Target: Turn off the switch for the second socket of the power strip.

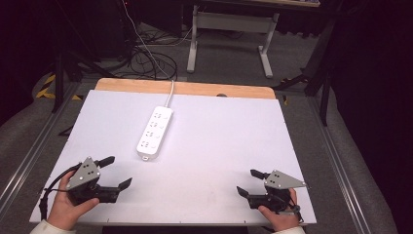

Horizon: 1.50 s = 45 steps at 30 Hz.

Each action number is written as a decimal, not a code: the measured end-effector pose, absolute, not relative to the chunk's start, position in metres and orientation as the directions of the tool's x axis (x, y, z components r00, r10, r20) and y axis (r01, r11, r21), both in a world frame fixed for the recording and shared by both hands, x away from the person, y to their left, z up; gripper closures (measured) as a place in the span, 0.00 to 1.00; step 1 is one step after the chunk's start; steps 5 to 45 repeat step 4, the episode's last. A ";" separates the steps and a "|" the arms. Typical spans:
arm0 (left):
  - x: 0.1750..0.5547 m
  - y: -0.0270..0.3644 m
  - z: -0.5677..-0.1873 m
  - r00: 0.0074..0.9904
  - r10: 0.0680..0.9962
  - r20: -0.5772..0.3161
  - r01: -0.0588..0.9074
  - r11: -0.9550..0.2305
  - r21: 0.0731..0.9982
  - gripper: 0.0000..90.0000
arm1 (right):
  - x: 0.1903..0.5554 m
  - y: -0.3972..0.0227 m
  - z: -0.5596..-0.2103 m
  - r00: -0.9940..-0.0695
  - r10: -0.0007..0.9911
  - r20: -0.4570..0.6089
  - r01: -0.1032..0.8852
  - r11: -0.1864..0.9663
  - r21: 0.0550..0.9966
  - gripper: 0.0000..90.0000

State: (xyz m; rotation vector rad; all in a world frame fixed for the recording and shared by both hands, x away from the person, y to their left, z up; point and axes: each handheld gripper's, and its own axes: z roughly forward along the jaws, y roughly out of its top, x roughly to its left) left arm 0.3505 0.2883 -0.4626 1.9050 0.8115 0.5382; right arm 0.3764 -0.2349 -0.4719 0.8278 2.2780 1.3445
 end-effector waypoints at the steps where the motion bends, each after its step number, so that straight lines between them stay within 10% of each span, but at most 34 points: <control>1: 0.349 0.291 -0.465 0.676 0.736 0.013 0.310 -0.301 0.902 0.12 | 0.377 -0.235 -0.472 -0.760 0.649 -0.016 0.299 0.371 0.879 0.27; 45: 0.346 0.297 -0.471 0.673 0.740 -0.017 0.340 -0.289 0.895 0.13 | 0.377 -0.235 -0.472 -0.761 0.649 -0.014 0.300 0.371 0.879 0.27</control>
